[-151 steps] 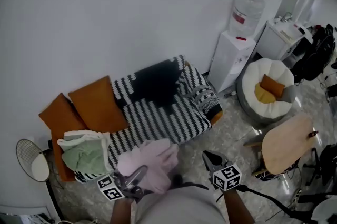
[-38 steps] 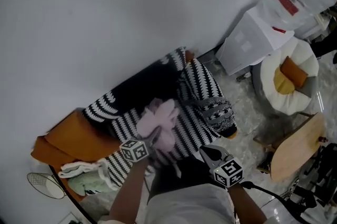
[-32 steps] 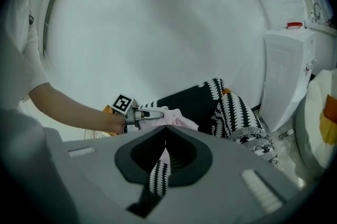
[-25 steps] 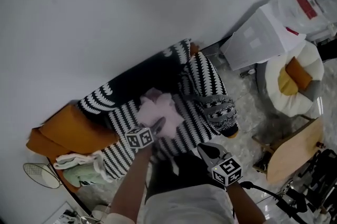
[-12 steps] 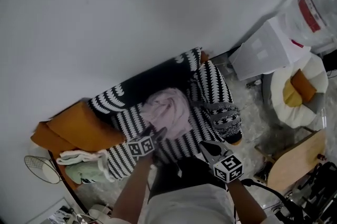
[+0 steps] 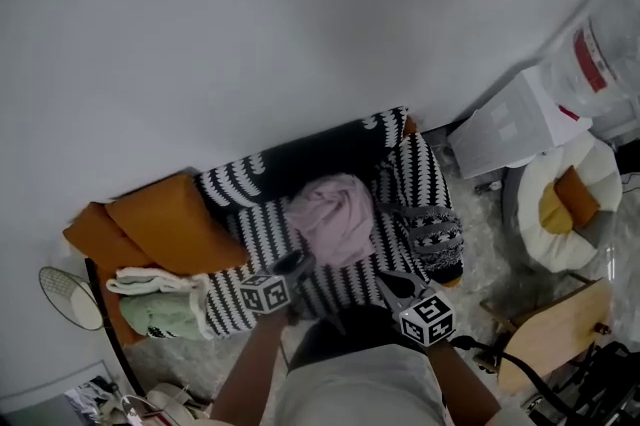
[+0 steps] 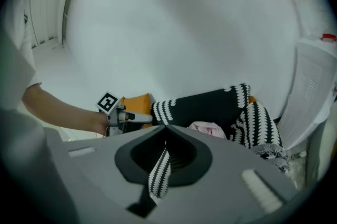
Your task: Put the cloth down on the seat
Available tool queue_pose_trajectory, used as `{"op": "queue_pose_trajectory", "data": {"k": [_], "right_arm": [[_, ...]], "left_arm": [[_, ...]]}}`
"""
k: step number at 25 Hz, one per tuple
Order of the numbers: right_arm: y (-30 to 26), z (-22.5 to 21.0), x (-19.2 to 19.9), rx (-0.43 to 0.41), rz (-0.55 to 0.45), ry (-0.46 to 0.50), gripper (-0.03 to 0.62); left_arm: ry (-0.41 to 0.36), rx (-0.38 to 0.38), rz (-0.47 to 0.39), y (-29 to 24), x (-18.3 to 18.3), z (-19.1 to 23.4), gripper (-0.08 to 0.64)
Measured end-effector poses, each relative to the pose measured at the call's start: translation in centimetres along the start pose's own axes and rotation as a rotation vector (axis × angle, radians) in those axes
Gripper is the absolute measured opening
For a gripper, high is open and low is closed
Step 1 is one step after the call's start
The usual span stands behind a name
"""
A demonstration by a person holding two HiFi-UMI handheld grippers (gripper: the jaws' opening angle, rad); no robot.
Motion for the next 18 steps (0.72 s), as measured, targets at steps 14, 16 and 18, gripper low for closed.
{"op": "queue_pose_trajectory", "data": {"k": [14,16,18], "right_arm": [[3.0,11.0,0.9,0.026,-0.032,0.091,0.004],[3.8,12.7,1.6,0.030,-0.035,0.104,0.004],[4.8,14.3,2.4,0.037,-0.041,0.111,0.004]], "left_arm": [[-0.016,0.111,-0.060,12.9,6.7,-1.6,0.077],[-0.027,0.125,-0.069,14.4,7.7,-2.0,0.068],[-0.039,0.138,-0.081,15.8,8.9,-2.4,0.057]]}}
Point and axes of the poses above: the fingertips, and each gripper's own axes: y backward along the fingers, z to its left, x out of its underside, the point moved 6 cm from there along y, backward along the fingers, and after that the axes turned 10 degrees about y, right-handed, at the moved point
